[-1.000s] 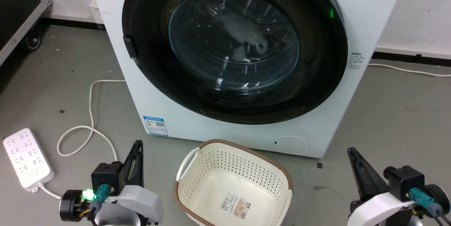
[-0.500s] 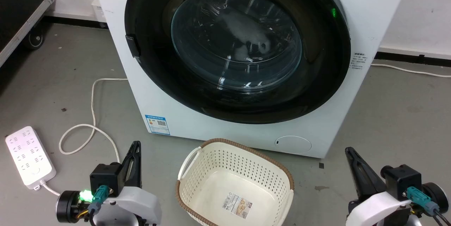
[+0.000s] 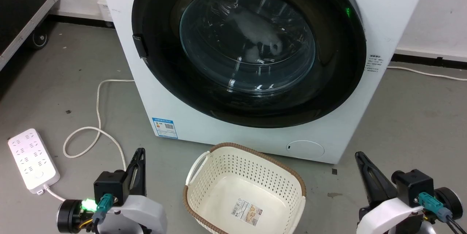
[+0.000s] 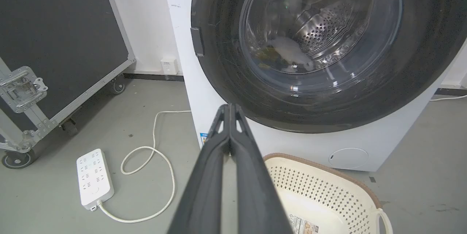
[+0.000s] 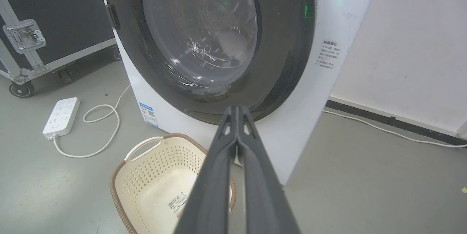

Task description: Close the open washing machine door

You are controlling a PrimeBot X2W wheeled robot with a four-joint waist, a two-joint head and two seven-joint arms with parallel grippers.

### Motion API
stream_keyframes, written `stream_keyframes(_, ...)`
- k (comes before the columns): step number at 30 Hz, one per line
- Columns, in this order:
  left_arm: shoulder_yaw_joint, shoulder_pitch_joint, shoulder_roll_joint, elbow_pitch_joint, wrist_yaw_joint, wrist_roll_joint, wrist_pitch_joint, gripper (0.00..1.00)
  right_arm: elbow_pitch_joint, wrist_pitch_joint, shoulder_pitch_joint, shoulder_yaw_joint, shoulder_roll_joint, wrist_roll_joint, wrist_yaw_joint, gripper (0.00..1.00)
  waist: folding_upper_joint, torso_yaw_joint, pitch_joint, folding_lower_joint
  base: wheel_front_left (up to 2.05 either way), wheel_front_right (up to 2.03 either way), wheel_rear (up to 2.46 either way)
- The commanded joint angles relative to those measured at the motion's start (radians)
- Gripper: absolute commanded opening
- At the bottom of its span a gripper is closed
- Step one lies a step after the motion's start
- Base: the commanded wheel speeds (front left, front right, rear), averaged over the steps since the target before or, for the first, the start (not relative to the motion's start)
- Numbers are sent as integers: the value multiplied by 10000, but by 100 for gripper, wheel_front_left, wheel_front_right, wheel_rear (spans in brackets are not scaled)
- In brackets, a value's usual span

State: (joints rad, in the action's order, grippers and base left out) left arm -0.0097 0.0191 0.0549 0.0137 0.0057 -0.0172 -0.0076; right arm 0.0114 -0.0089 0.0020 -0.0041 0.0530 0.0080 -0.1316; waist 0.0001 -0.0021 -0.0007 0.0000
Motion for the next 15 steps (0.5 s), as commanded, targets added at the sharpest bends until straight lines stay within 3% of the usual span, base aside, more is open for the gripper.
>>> stream_keyframes(1, 73, -170, -31, -101, -49, 129, 51, 0, -97, 70, -19, 28, -28, -67, 9, 0, -1, 10, 3, 0, 0, 0, 0)
stream_keyframes(15, 97, -191, -47, -137, -57, 172, 76, 0, -114, 89, -20, 41, -28, -80, 9, 0, -1, 21, 7, 0, 0, 0, 0)
